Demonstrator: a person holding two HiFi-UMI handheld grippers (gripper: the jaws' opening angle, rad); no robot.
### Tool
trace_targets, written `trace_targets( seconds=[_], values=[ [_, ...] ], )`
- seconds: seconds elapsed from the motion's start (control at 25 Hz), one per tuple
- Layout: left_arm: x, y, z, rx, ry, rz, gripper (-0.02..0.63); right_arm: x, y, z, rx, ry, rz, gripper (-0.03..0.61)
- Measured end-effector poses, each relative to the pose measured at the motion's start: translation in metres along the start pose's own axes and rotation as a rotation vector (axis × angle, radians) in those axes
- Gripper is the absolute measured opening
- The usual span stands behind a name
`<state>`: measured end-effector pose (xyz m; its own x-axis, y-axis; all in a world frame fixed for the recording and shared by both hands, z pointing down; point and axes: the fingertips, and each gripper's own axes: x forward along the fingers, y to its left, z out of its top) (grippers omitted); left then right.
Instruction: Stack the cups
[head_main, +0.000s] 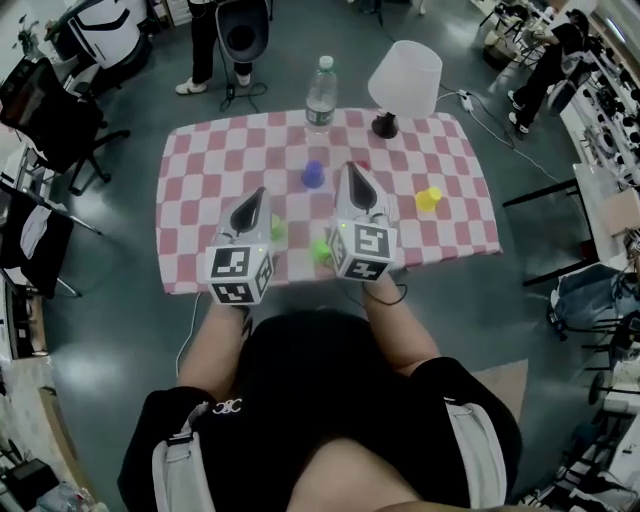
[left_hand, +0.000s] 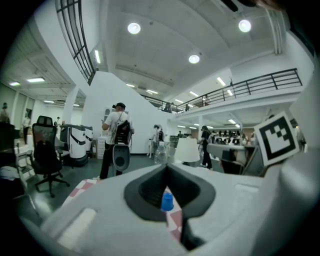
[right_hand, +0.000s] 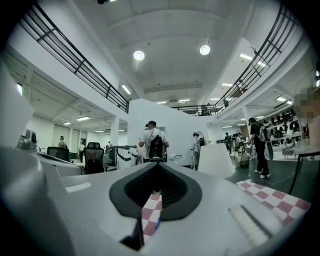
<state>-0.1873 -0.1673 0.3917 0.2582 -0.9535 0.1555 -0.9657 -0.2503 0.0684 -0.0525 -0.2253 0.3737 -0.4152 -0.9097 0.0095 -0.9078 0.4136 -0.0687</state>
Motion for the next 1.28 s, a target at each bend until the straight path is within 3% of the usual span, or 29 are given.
trace_targets(
  seconds=[0.36, 0.72, 0.84, 1.28],
  values=[
    [-0.056, 0.061, -0.011, -0.038, 0.008, 0.209, -0.002, 0.024, 0.095, -0.018, 0.030, 0.045, 0.240, -0.002],
    [-0.089, 0.084, -0.023, -0.063, 0.029, 0.301, -0.002, 0.029, 0.134, -0.050, 0.033, 0.113, 0.341, 0.000],
    [-0.095, 0.085, -0.027, -0.070, 0.043, 0.311, -0.002, 0.032, 0.144, -0.071, 0.055, 0.177, 0.384, 0.243],
    [-0.115, 0.096, -0.055, -0.121, 0.106, 0.359, -0.002, 0.028, 0.141, -0.196, 0.035, 0.493, 0.305, 0.265]
  ],
)
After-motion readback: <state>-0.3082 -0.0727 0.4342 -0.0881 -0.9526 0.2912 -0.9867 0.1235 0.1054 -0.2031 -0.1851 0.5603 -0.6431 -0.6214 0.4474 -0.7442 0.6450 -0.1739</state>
